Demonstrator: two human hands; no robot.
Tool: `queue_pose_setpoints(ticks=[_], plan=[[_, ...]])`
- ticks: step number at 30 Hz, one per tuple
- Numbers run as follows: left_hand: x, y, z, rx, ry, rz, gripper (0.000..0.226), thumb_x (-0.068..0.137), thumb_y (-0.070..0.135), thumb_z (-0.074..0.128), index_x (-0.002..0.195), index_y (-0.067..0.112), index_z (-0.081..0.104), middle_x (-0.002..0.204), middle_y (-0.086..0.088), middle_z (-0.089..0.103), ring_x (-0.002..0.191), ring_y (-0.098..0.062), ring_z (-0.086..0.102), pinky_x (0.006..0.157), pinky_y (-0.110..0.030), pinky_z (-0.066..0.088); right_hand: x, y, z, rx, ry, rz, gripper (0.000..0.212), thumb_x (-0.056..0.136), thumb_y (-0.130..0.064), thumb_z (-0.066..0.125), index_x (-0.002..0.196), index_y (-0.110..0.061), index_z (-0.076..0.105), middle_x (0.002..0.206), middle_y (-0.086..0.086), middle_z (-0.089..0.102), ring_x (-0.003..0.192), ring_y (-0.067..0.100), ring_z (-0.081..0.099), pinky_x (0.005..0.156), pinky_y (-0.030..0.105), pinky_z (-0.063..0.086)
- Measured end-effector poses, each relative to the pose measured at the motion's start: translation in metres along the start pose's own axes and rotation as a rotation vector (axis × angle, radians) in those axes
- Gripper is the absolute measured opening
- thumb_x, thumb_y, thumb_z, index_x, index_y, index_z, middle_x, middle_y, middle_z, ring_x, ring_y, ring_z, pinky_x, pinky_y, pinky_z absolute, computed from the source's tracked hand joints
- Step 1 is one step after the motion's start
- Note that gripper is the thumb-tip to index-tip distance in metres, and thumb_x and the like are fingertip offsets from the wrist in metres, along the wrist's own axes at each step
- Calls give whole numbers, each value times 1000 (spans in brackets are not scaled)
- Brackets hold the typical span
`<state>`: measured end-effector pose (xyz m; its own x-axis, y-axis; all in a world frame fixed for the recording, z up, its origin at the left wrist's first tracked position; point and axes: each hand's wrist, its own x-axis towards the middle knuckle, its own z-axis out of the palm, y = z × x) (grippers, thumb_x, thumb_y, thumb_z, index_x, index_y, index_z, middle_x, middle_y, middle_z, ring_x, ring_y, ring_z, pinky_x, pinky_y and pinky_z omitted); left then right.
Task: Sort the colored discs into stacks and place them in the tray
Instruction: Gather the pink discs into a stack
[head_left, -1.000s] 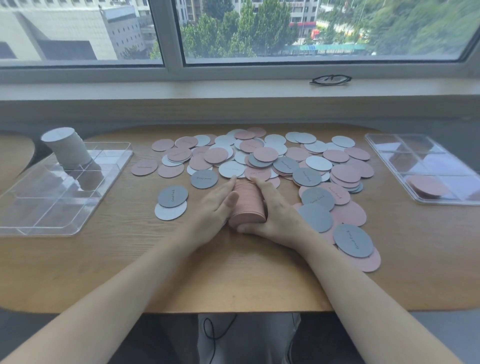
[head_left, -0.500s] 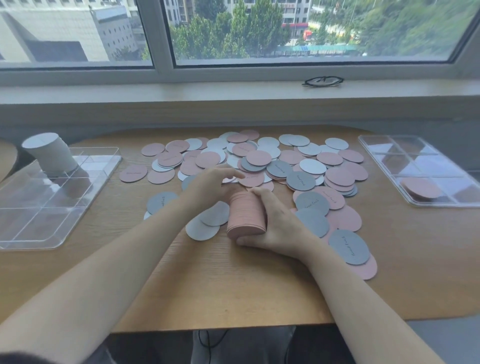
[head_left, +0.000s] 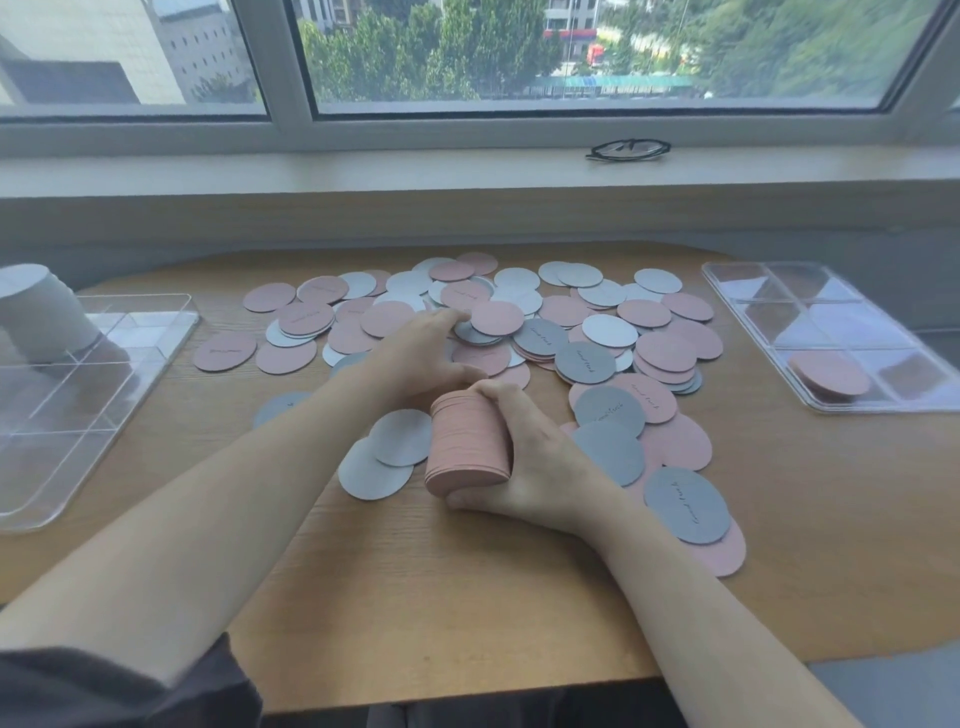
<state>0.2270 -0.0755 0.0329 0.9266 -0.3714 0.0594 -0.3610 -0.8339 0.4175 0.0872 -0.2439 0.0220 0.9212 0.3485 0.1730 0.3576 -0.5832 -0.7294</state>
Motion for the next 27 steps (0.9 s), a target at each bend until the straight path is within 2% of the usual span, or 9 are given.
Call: queue_pose_setpoints(ticks=[4,8,10,14,17,22,27], plan=[[5,0,0,-107,13,-6,89,72,45,85,146,21,43,142,-2,50,132,-18,44,99,-25,34,0,-2,0,2,-3,0,93,63,-46,90,137,-31,35,132,-17,45,119,-1,45,98,21,40],[10,0,5,-233,-7,13,82,70,34,89,139,19,48,128,3,56,123,-14,48,92,-20,33,-1,-2,0,-2,-6,6,94,63,-47,90,137,-33,34,130,-17,45,117,-2,45,97,21,39],[11,0,7,-240,1,28,81,71,33,87,140,20,48,129,4,55,125,-15,47,94,-21,33,-1,-2,0,1,-7,11,94,63,-46,90,138,-33,34,130,-18,45,117,-3,44,96,19,38],[12,5,9,-180,-6,42,86,73,41,83,147,25,42,146,4,46,137,-14,40,107,-29,34,-1,-1,0,0,-4,10,96,63,-46,91,139,-32,34,131,-16,46,118,-2,44,97,18,37],[12,4,12,-154,29,73,87,70,52,82,145,27,45,144,8,53,134,-13,46,109,-33,39,0,-1,0,0,-4,8,96,63,-45,91,140,-31,34,131,-16,45,119,-2,44,97,15,35],[11,5,9,-11,97,181,68,75,60,67,135,30,55,128,10,66,119,-18,59,98,-43,49,0,0,0,-2,-5,-1,98,63,-46,91,142,-30,34,132,-16,45,120,-2,44,100,16,36],[14,7,14,83,224,352,30,93,31,61,121,19,67,105,-1,75,94,-29,69,79,-44,54,0,2,0,-6,-5,-10,97,63,-45,91,141,-30,34,133,-15,44,119,-3,43,97,8,32]])
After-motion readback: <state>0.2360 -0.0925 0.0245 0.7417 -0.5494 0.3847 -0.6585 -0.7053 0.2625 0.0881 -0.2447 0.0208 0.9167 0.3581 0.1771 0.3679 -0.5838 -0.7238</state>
